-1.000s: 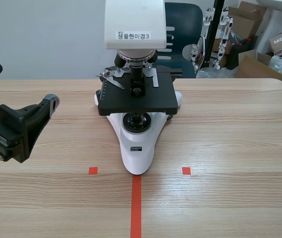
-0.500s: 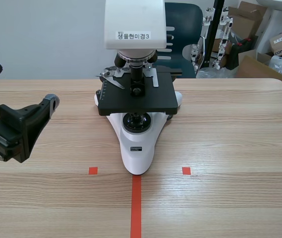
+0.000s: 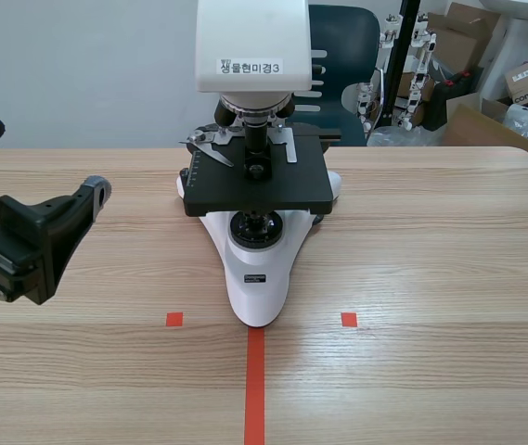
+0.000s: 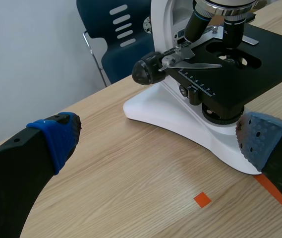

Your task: Point at the coarse focus knob

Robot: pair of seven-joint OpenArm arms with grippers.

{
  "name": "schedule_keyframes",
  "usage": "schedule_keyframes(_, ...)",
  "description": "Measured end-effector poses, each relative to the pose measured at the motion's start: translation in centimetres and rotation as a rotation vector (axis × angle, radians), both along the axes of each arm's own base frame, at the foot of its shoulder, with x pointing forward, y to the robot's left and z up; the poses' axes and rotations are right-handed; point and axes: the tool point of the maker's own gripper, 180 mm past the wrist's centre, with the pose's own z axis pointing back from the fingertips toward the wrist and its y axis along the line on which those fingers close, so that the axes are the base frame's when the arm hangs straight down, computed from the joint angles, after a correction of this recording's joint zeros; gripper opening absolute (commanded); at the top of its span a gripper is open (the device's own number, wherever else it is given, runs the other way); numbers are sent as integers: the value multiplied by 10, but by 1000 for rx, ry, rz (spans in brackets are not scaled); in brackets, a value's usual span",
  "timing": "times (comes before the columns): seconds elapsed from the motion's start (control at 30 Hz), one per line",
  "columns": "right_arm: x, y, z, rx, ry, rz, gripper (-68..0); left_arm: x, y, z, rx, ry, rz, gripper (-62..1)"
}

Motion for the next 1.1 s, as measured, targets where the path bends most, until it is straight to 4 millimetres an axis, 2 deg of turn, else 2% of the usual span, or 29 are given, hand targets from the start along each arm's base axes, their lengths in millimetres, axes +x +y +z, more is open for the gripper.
schedule_keyframes(0.33, 33, 38, -35, -48, 40, 4, -656, 0, 0, 0, 0, 0, 0, 14)
schedule_keyframes(0.57, 51, 76, -37, 17, 23, 81, -656, 0, 0, 0, 0, 0, 0, 14)
schedule_keyframes(0.67, 57, 88, -48, 45, 44, 105, -656, 0, 0, 0, 0, 0, 0, 14)
schedule_keyframes(0.8, 58, 106, -69, 76, 83, 169, -656, 0, 0, 0, 0, 0, 0, 14)
schedule_keyframes(0.9, 60, 116, -77, 103, 88, 194, -656, 0, 0, 0, 0, 0, 0, 14)
schedule_keyframes(1.1, 61, 122, -71, 138, 45, 237, -668, 0, 0, 0, 0, 0, 0, 14)
